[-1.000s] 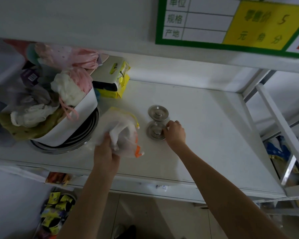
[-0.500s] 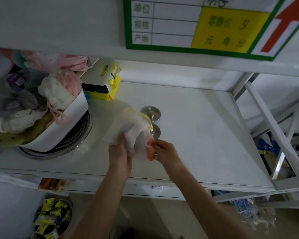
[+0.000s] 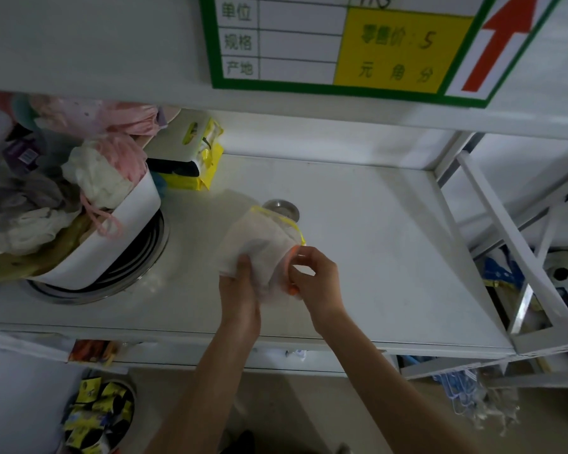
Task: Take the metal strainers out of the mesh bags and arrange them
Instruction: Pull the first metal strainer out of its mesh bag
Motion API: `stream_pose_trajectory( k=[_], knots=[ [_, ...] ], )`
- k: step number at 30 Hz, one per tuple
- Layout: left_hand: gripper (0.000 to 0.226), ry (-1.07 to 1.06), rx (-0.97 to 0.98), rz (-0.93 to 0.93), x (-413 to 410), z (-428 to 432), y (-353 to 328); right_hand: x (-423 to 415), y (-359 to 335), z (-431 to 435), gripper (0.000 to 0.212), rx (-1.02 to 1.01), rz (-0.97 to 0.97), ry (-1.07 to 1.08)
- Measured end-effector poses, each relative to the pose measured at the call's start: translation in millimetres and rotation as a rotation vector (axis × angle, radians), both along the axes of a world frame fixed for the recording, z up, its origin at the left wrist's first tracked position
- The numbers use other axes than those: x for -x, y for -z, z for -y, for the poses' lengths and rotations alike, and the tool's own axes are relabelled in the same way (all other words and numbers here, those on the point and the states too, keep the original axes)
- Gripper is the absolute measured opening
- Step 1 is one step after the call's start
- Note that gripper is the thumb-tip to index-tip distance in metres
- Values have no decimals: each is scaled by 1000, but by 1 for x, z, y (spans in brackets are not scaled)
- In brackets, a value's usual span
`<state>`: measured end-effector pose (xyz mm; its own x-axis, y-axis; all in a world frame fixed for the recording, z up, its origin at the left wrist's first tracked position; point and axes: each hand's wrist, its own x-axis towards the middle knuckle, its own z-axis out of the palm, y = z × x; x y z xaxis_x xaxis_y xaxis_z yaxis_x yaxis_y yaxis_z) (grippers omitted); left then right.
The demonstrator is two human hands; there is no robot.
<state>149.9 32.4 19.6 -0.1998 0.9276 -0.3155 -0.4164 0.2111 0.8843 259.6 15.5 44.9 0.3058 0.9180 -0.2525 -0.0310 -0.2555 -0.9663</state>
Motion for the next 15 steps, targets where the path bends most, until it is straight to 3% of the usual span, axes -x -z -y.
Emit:
stream_pose_trajectory(
  k=[5,9,15],
  knots=[
    [37,-31,91,34,2,3,3,3,-2,-4,8,57,9,-38],
    [37,-38,104,-32,7,1,5,2,-2,-2,16,56,-7,-93],
    [34,-68,105,-122,10,-1,8,0,8,-2,10,37,39,-94]
  ],
)
